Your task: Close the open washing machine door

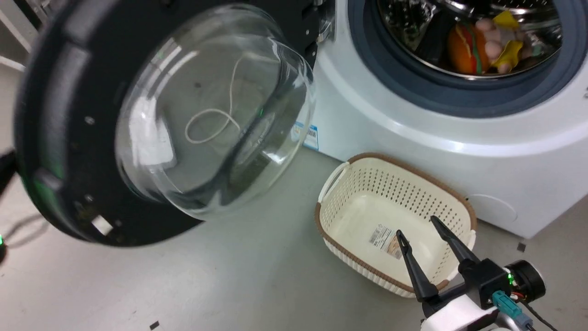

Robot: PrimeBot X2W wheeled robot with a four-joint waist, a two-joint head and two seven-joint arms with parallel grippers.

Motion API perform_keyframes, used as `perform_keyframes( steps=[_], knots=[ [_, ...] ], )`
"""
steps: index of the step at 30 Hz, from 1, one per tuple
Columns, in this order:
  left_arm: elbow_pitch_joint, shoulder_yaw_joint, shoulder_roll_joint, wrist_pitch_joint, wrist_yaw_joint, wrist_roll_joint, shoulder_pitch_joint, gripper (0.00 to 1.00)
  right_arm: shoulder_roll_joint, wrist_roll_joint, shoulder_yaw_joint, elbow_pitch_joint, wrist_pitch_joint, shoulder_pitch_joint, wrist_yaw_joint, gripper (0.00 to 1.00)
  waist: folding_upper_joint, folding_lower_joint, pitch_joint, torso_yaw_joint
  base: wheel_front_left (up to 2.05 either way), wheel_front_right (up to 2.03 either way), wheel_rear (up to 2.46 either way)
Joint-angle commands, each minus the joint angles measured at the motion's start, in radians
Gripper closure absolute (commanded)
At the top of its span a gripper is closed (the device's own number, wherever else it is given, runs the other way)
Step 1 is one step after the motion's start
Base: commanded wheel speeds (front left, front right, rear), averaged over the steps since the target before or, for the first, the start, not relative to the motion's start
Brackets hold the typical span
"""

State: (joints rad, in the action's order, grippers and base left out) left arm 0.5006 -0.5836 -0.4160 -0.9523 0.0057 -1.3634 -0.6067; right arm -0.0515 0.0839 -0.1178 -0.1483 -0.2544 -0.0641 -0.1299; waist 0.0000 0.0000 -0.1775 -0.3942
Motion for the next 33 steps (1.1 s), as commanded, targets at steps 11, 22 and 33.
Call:
perform_keyframes(
  steps=[11,22,33],
  knots=[
    [-0.312,0.073,0.223,-0.229,0.027,-0.115,0.286,1.0,0.001,-0.058,0.026,0.006,-0.007,0.024,-0.001,0.0,0.0,0.0,0.11,0.035,0.0,0.0,0.0],
    [-0.605,0.312,0.365,-0.163,0.088,-0.226,0.588,1.0,0.001,-0.056,0.093,0.036,-0.007,0.03,-0.001,0.0,0.0,0.0,0.132,0.164,0.0,0.0,0.0],
    [-0.601,0.6,0.366,0.099,0.0,-0.401,0.622,1.0,0.001,-0.049,0.161,0.071,-0.007,0.001,-0.001,0.0,0.0,0.0,0.015,0.42,0.0,0.0,0.0]
  ],
)
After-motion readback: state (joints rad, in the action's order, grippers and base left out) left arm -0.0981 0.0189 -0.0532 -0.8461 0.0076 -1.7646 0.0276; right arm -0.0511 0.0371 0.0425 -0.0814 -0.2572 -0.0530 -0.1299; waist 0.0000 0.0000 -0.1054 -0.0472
